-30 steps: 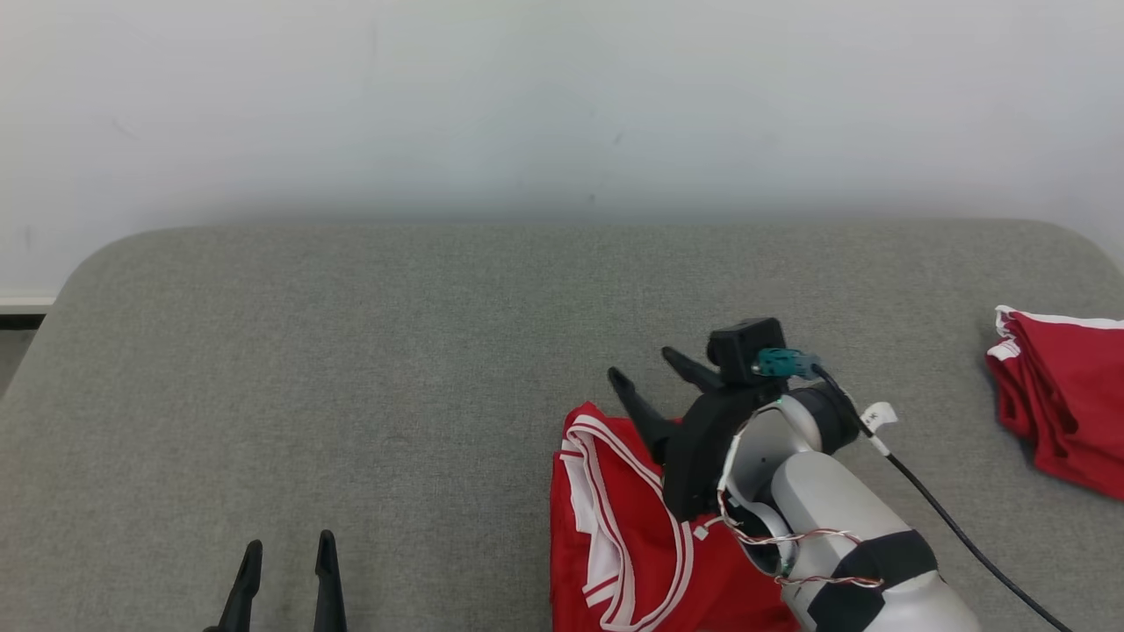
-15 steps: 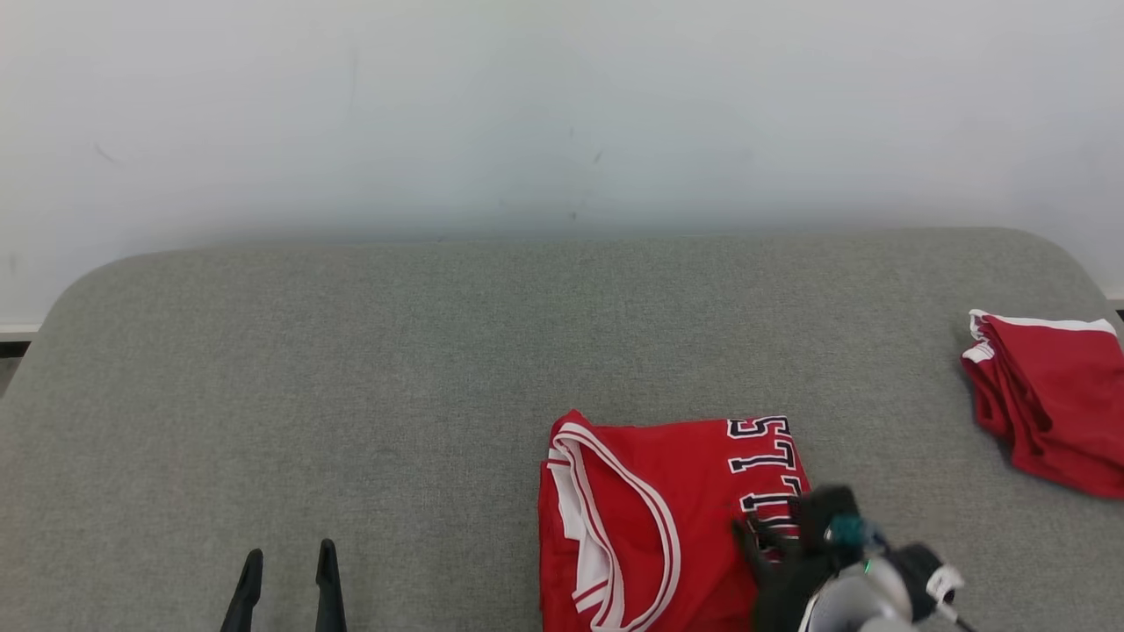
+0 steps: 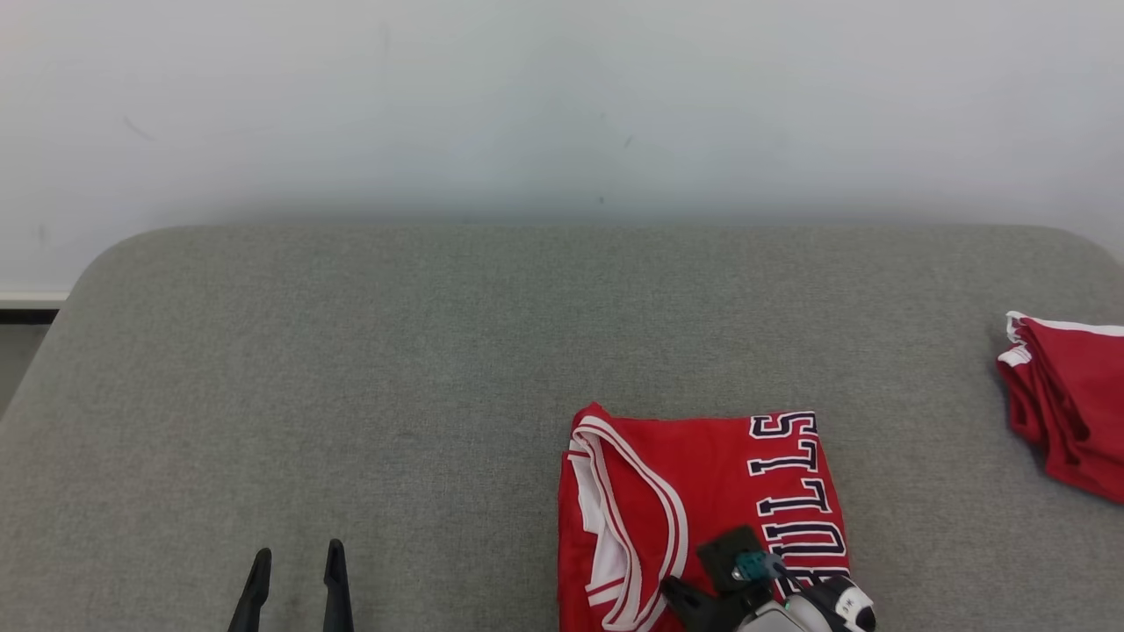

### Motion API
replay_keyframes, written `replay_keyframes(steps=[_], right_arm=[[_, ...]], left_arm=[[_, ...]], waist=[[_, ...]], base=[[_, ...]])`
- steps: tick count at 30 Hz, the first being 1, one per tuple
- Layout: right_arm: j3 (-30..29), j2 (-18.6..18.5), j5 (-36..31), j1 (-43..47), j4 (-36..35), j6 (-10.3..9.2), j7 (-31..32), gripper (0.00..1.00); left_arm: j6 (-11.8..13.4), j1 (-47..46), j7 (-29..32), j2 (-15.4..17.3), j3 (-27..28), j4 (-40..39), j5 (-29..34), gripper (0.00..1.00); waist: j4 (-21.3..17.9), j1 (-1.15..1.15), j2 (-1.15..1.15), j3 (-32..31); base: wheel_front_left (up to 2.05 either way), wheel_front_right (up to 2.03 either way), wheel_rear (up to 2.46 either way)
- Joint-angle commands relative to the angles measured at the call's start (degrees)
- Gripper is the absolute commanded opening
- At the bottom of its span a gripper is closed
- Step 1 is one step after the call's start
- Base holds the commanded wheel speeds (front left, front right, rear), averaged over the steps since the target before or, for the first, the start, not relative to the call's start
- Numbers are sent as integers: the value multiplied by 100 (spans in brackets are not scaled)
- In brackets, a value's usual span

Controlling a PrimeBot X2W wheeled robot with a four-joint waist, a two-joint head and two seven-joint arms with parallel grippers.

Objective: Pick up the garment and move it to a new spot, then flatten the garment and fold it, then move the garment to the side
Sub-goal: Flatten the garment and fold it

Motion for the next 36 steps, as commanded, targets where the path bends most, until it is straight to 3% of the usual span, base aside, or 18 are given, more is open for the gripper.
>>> replay_keyframes(steps=[1, 10, 16, 21, 27, 30, 31, 36], right_arm=[[91, 34, 45, -149, 103, -17, 6, 0], [670, 51, 836, -788, 259, -17, -337, 0], [711, 50, 1219, -1011, 93, -17, -755, 0], [472, 49, 1208, -1035, -56, -17, -1032, 0], [-435, 35, 647, -687, -436, -17, -1470, 0], [-854, -66, 337, -358, -786, -17, -1654, 57], [-974, -105, 288, -232, -914, -17, -1719, 98], [-1519, -298, 93, 365, -1497, -16, -2006, 100]], left_arm=[[-12, -64, -10, -2, -4, 10, 26, 100], [15, -148, -10, -1, 4, 58, -16, 100], [48, -73, -10, -1, 124, 44, 8, 100], [54, -45, -10, -2, 166, 19, 23, 100], [61, -90, -9, -2, 244, 3, 38, 100], [56, -89, -10, -1, 271, 19, 59, 100], [62, -84, -10, -2, 291, 20, 59, 100], [79, -48, -10, -2, 349, 8, 64, 100]], waist=[[76, 0, 0, 78], [156, 0, 0, 157], [-12, 0, 0, 35], [-184, 0, 0, -22], [-409, 0, 0, -92], [-495, 0, 0, -120], [-524, 0, 0, -134], [-629, 0, 0, -179]], base=[[0, 0, 0], [0, 0, 0], [0, 0, 0], [0, 0, 0], [0, 0, 0], [0, 0, 0], [0, 0, 0], [0, 0, 0]])
